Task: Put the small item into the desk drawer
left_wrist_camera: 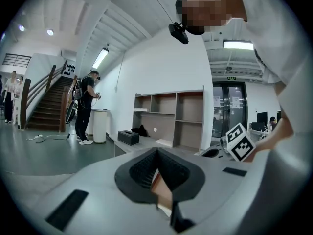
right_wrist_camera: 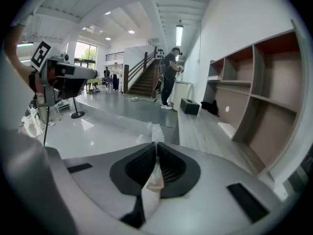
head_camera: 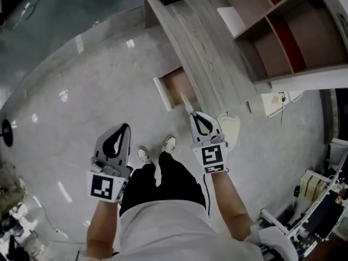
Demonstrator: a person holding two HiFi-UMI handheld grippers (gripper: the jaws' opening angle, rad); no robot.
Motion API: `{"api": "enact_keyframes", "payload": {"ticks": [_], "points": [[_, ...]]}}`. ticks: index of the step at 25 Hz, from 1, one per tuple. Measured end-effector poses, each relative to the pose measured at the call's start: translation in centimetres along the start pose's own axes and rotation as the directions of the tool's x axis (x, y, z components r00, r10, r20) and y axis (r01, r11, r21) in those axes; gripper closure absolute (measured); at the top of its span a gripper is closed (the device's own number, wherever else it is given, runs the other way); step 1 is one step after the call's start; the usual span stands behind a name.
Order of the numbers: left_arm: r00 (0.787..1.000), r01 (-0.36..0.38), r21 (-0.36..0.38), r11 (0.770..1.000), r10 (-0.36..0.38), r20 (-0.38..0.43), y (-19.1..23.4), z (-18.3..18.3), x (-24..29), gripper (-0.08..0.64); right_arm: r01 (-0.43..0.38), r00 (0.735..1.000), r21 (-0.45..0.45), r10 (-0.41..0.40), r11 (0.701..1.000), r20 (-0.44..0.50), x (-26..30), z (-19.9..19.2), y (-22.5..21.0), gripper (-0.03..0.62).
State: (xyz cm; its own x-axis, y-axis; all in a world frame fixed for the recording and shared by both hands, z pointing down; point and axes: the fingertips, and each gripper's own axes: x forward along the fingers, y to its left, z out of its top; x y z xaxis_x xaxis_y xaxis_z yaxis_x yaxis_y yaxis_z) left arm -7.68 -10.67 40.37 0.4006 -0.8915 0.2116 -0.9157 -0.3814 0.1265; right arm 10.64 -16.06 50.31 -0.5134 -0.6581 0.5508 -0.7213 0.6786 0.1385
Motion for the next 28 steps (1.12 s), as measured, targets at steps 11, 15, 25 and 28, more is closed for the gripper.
{"api": "enact_keyframes", "payload": {"ticks": [11,15,25,28], "points": [[0.997,-0.024,-0.065,0.998,0.019,-0.079,0.5,-6.1,1.7,0.541,-0.044,0.995,0.065,0.050,0.997,-0.083,8.5,-6.8,2.0,0.566],[0.994,-0.038,-0.086,0.996,0.029,-0.102,1.2,-8.4,2.3,0.541,-0.052,0.990,0.066,0.060,0.996,-0.131,11.1,-9.8,1.8,0.566],[0.991,-0.064,-0.153,0.986,0.045,-0.122,0.6,-11.7,2.8,0.541,-0.084,0.970,0.059,0.095,0.995,-0.224,14.7,-13.8,2.8,0.566],[0.990,-0.077,-0.167,0.983,0.056,-0.126,0.8,-12.4,2.7,0.541,-0.080,0.966,0.057,0.091,0.995,-0.242,15.4,-14.5,2.7,0.566]]}}
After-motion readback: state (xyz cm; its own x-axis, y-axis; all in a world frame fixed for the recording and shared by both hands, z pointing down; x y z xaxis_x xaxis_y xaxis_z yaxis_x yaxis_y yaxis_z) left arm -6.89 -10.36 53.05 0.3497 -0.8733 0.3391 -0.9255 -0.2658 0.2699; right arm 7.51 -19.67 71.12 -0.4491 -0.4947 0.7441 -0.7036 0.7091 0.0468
